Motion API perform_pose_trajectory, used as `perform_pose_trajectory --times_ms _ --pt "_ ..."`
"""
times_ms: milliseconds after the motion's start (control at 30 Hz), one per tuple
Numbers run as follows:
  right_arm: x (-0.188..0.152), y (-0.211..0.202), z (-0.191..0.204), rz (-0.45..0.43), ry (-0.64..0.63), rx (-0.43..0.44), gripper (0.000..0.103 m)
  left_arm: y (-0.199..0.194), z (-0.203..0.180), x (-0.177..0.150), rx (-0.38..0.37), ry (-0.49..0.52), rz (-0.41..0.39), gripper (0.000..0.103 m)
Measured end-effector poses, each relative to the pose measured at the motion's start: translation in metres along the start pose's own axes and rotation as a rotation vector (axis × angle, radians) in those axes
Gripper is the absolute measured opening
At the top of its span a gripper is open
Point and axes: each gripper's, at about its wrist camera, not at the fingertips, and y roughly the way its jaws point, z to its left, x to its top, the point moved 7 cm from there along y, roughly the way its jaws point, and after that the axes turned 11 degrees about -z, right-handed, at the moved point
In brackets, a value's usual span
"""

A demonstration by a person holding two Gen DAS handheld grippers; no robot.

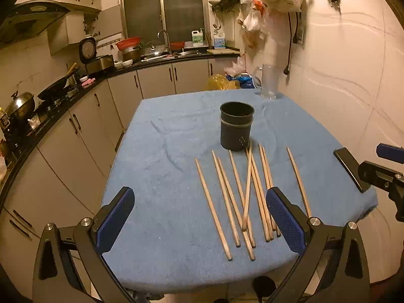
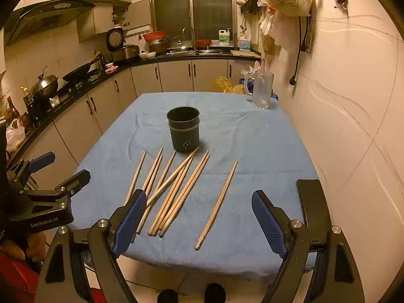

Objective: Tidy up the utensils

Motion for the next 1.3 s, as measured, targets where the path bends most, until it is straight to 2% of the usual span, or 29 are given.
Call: perform_pose_trajectory --times_ms 433,933,1300 --pt "-0.002 -0.010 -0.010 -0.008 0.007 -0.023 0.088 -0.005 -0.019 0.005 -0.043 0.032 -0.019 0.103" --pt "-0.001 -0.010 -0.012 0.010 0.007 -0.035 0.088 0.003 -0.027 0.005 -0.054 0.038 -0.011 0.103" --pt "-0.001 0.002 -0.008 0.039 0.023 -0.040 0.088 0.008 -0.013 0.000 -0.061 0.022 -0.005 0.103"
